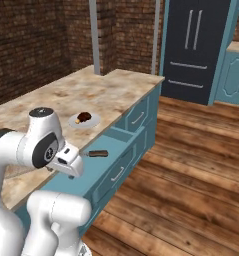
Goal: Pick up the knife from the drawer and place it on the cutting board. Then place the meat from the plate to the cutting board.
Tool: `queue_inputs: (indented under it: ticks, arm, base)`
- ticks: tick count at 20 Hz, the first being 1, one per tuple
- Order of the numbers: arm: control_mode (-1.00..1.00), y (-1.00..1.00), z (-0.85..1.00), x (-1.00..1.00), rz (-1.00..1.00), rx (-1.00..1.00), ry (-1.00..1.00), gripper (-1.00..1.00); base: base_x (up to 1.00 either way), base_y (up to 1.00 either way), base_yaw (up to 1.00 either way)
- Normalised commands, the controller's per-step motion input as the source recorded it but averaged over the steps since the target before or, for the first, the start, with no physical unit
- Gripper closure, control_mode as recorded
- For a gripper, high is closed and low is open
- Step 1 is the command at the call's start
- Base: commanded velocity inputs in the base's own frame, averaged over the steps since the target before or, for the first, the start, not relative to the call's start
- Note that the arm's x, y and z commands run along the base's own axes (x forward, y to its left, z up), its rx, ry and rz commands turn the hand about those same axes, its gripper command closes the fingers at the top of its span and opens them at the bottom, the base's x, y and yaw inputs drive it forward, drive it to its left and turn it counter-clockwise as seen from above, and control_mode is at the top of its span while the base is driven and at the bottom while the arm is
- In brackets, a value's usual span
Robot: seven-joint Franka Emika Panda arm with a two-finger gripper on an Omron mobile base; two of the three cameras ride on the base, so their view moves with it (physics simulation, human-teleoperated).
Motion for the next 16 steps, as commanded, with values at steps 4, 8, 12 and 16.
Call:
queue_inputs:
  ticks: [4,8,12,16]
  arm:
    - [-1.0,-0.24,-0.45,0.31,-0.03,0.0,0.12,-1.0]
    - [-1.0,-0.1,-0.44,0.46,0.0,0.0,0.06,-1.0]
    - [-1.0,-0.01,-0.35,0.64,0.0,0.0,0.03,-1.0]
    - [-1.0,0.0,-0.4,0.63,0.0,0.01,0.04,-1.0]
  base:
    - [0.0,0.0,0.0]
    - [0.0,0.0,0.0]
    - [0.0,0.0,0.0]
    - [0.0,0.0,0.0]
